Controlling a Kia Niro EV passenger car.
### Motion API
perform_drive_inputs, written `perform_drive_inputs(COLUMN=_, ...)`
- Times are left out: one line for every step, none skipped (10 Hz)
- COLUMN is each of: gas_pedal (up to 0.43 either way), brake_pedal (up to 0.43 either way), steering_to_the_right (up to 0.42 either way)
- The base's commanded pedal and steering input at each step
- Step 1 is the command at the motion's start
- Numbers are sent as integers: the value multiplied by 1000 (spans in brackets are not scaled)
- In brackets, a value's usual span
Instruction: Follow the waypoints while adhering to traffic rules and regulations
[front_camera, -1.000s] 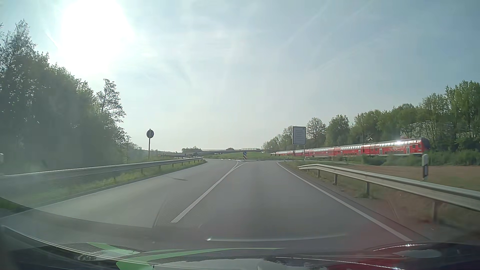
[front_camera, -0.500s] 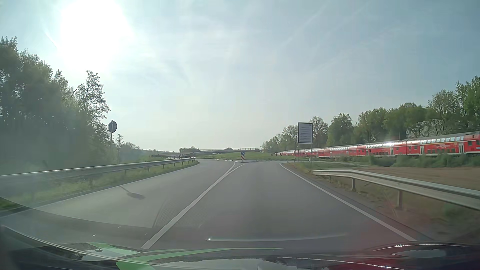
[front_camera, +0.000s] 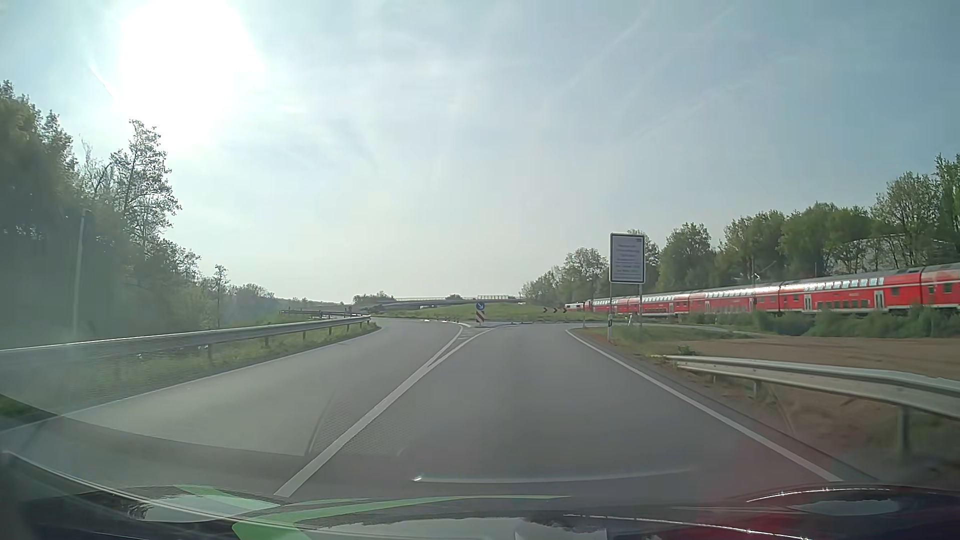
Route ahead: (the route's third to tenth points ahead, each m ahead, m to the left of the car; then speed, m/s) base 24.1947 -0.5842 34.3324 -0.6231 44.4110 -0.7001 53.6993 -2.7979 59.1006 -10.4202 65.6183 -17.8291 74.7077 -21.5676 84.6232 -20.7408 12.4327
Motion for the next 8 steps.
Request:
perform_drive_inputs(gas_pedal=118, brake_pedal=0, steering_to_the_right=6)
perform_drive_inputs(gas_pedal=87, brake_pedal=0, steering_to_the_right=8)
perform_drive_inputs(gas_pedal=67, brake_pedal=0, steering_to_the_right=8)
perform_drive_inputs(gas_pedal=67, brake_pedal=0, steering_to_the_right=8)
perform_drive_inputs(gas_pedal=67, brake_pedal=0, steering_to_the_right=8)
perform_drive_inputs(gas_pedal=39, brake_pedal=0, steering_to_the_right=8)
perform_drive_inputs(gas_pedal=39, brake_pedal=0, steering_to_the_right=8)
perform_drive_inputs(gas_pedal=39, brake_pedal=0, steering_to_the_right=10)
